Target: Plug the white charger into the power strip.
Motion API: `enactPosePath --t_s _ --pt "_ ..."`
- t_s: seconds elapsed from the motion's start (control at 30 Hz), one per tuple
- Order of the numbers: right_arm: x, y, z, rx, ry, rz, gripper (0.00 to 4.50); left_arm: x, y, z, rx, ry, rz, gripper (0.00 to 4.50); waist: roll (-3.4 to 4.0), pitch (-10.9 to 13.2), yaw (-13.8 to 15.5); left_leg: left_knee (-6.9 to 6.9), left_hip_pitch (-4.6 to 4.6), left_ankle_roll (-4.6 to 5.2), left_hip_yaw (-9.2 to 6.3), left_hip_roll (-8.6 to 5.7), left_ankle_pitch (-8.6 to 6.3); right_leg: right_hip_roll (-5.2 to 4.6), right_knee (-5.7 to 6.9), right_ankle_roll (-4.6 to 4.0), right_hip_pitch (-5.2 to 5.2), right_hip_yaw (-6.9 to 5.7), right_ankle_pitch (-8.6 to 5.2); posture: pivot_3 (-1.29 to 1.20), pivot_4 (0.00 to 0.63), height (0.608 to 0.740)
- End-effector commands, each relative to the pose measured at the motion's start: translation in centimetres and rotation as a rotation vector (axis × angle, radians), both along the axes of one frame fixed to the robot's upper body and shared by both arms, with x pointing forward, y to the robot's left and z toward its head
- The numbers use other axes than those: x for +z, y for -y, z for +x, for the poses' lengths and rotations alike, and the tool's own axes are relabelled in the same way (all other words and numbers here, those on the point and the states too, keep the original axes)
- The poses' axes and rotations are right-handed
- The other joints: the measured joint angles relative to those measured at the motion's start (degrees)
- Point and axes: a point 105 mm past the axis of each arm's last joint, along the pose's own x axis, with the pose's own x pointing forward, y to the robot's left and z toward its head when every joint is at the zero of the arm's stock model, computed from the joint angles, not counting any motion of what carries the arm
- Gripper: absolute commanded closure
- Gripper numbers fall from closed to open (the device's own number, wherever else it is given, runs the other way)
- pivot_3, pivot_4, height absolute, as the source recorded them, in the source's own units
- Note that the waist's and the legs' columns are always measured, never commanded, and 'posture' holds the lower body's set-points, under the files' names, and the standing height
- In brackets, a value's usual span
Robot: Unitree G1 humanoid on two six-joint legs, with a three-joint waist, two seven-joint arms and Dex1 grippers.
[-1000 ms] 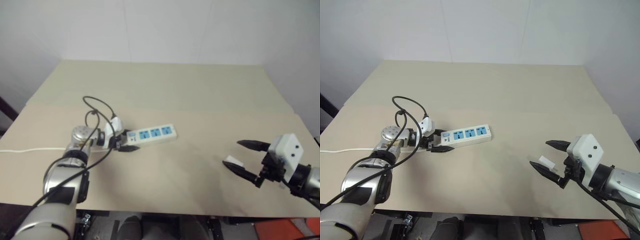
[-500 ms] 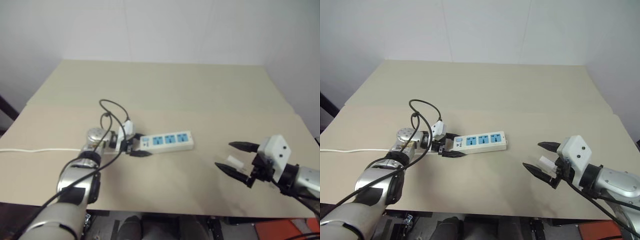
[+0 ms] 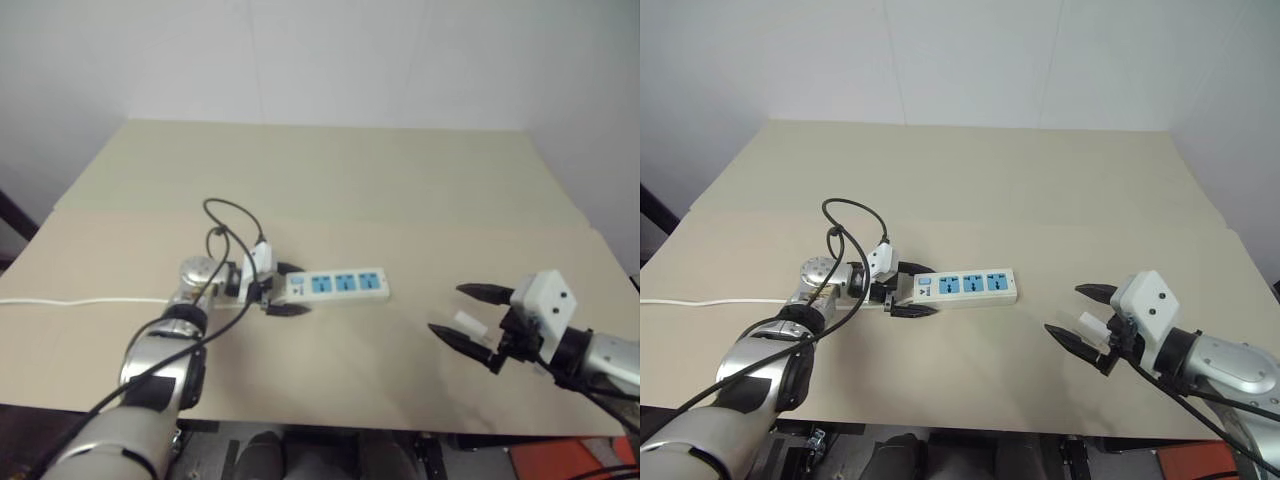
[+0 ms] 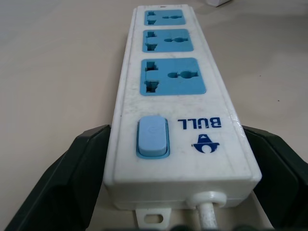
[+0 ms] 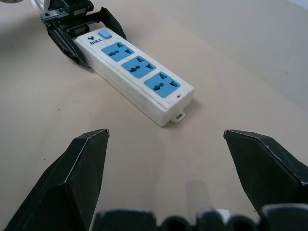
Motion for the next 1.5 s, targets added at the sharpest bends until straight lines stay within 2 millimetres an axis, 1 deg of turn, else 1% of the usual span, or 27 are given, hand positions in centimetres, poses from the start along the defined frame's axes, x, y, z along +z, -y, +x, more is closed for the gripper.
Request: enactPosePath --t_s 0.03,0.1,0.27,0.33,0.47,0.8,1.07,1.17,1.23,1.33,1.5 --pt "0.7 -0.1 0.0 0.002 0.041 -0.005 0.00 0.5 0.1 -0.2 0.001 0.026 -0.073 0.06 0.00 0.00 -0.09 0.00 0.00 0.00 0.00 0.00 0.00 0.00 0.00 0.00 0.00 0.00 0.00 0.00 0.150 0.740" --pt "0.6 0.0 0.1 -0.006 0.043 -0.011 0.00 0.9 0.0 -0.1 0.019 0.023 -0.136 0.06 0.00 0.00 -0.10 0.00 0.00 0.00 0.00 0.01 0.00 0.00 0.00 0.00 0.00 0.00 0.00 0.00 0.150 0.740" --pt "0.8 -0.2 0.2 0.005 0.047 -0.002 0.00 0.9 -0.1 -0.8 -0.006 0.010 -0.198 0.06 0.00 0.00 -0.20 0.01 0.00 0.00 -0.02 0.01 0.00 0.01 -0.01 0.00 0.00 -0.01 0.00 0.00 0.150 0.740" --pt "0.9 -0.4 0.2 0.018 0.042 0.011 0.00 0.9 0.0 -0.9 -0.002 0.016 -0.236 0.06 0.00 0.00 -0.18 0.01 0.00 0.00 -0.02 0.01 0.00 0.01 0.00 -0.01 0.00 -0.01 0.00 0.00 0.150 0.740" --pt "0.7 -1.2 0.4 0.042 0.042 0.013 0.00 0.7 0.0 -1.0 0.014 0.025 -0.251 0.06 0.00 0.00 -0.17 0.02 0.01 0.00 -0.03 0.01 0.00 0.01 0.01 -0.01 0.00 -0.02 0.00 0.00 0.150 0.740" --pt "1.1 -0.7 0.4 0.042 0.043 -0.003 0.00 0.1 -0.2 -0.9 0.037 0.023 -0.213 0.06 0.00 -0.01 -0.13 0.03 0.01 0.01 -0.07 0.00 0.00 0.01 0.03 -0.01 0.01 -0.04 0.01 0.00 0.150 0.740" --pt "1.1 -0.9 0.5 0.043 0.048 -0.007 0.00 -0.5 -0.6 -0.6 0.075 0.012 -0.155 0.06 0.02 -0.10 -0.19 0.03 0.05 0.01 -0.07 0.00 0.01 0.01 0.05 -0.01 0.04 -0.04 0.01 0.00 0.150 0.740" --pt "1.0 -1.0 0.5 0.041 0.047 -0.004 0.00 -0.7 -0.8 -0.6 0.077 0.005 -0.148 0.65 0.02 -0.15 -0.20 0.03 0.05 0.01 -0.07 0.00 0.01 0.02 0.06 -0.01 0.04 -0.04 0.01 0.00 0.150 0.740" --pt "1.0 -1.0 0.5 0.038 0.048 -0.002 0.00 -0.7 -0.9 -0.7 0.071 0.002 -0.146 1.20 0.02 -0.17 -0.21 0.03 0.05 0.01 -0.07 0.00 0.01 0.02 0.06 -0.01 0.04 -0.03 0.01 0.00 0.150 0.740" --pt "0.9 -1.0 0.5 0.035 0.049 -0.001 0.00 -0.9 -1.1 -0.9 0.063 -0.003 -0.123 1.23 0.03 -0.19 -0.22 0.03 0.05 0.01 -0.07 0.00 0.01 0.02 0.06 -0.01 0.04 -0.04 0.01 0.00 0.150 0.740" --pt "0.8 -1.2 0.5 0.035 0.047 0.005 0.00 -0.9 -1.0 -0.5 0.099 0.023 -0.121 1.23 0.01 -0.27 -0.23 0.03 0.07 0.01 -0.08 0.00 0.01 0.02 0.08 -0.01 0.05 -0.03 0.01 0.00 0.150 0.740"
